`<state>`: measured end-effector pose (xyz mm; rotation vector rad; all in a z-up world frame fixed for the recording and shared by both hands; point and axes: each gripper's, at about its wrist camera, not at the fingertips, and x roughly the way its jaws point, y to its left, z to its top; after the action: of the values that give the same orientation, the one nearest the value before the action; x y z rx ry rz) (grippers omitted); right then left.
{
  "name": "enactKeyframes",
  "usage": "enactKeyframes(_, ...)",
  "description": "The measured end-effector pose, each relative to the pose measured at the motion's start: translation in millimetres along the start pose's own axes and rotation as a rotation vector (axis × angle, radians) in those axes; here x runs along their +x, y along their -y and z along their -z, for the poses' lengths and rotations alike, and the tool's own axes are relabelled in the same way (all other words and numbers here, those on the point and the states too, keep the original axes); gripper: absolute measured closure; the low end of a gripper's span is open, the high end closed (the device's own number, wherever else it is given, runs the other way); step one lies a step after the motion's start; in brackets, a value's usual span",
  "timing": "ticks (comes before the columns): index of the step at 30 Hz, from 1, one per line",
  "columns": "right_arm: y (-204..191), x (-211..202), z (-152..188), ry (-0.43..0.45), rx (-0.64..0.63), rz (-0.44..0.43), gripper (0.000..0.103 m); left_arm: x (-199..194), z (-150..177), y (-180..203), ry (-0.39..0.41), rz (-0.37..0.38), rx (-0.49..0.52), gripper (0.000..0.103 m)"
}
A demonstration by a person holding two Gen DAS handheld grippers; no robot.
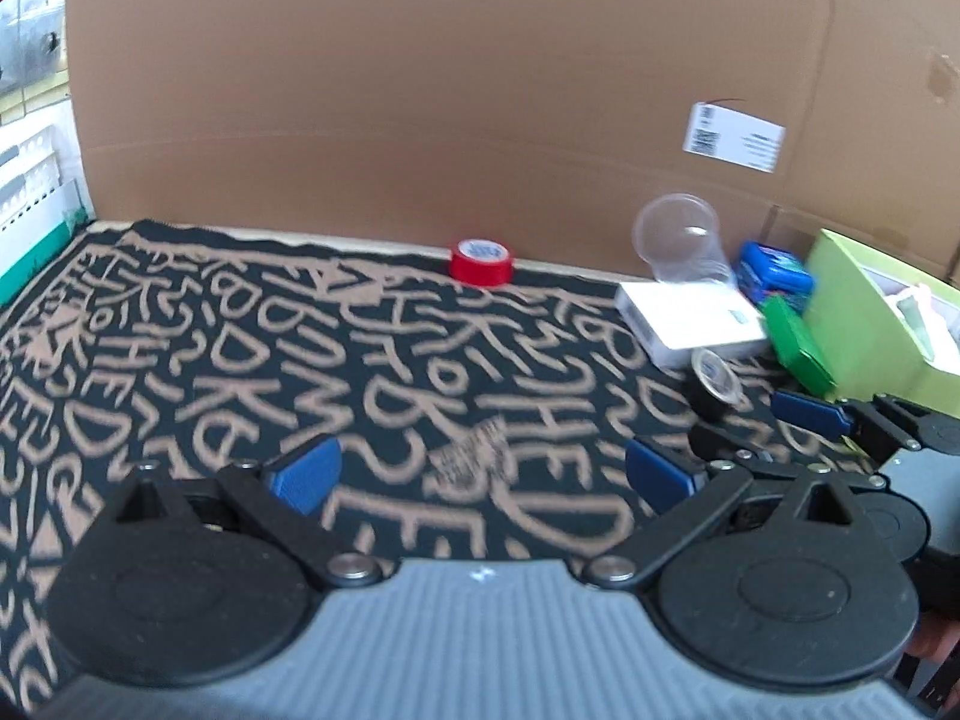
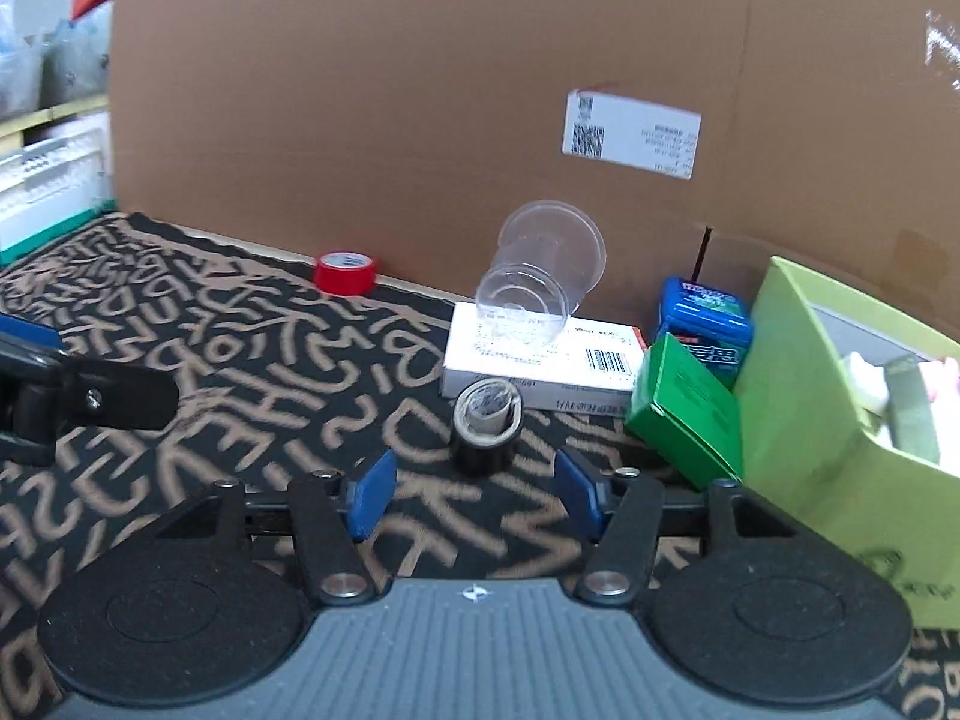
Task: Organize objects
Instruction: 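Grasp the red tape roll with the left gripper while the right grasps the black tape roll, then carry both tape rolls into the lime-green box and open both grippers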
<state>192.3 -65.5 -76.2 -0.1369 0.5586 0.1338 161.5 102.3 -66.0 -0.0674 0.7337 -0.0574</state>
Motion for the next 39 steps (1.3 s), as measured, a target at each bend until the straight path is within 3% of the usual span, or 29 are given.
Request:
enactKeyframes(2,2,12,-4,-0.013,0.014,0.009,0.047,15,-11,-1,0.002,-0.017,0.007,0.0)
enactKeyframes(4,6,20,-6,-0.029,0.036,-0.004,0.07,32,-21,-1,0.003,-0.038,0.018,0.0)
enactKeyframes(15,11,15,-1,-0.023,0.079,-0.033,0.07,133,-83,6,0.003,-0.092,-0.001,0.0)
enactKeyframes(17,13,15,-1,-0.023,0.086,-0.038,0.07,145,-88,10,0.005,-0.1,0.017,0.008)
enactKeyframes(21,20,15,-1,-0.025,0.132,-0.065,0.07,164,-89,13,-0.026,-0.118,0.056,0.033)
enactKeyframes(22,19,15,-1,-0.025,0.134,-0.066,0.07,164,-88,14,-0.016,-0.117,0.065,0.039)
enactKeyframes(23,18,15,-1,-0.025,0.132,-0.064,0.07,163,-88,13,-0.013,-0.094,0.06,0.058)
enactKeyframes(29,19,17,-1,-0.026,0.145,-0.075,0.07,136,-67,23,-0.016,-0.062,0.085,0.057)
enactKeyframes(39,30,-14,22,-0.026,0.191,-0.11,0.07,50,4,50,-0.104,0.153,0.198,0.058)
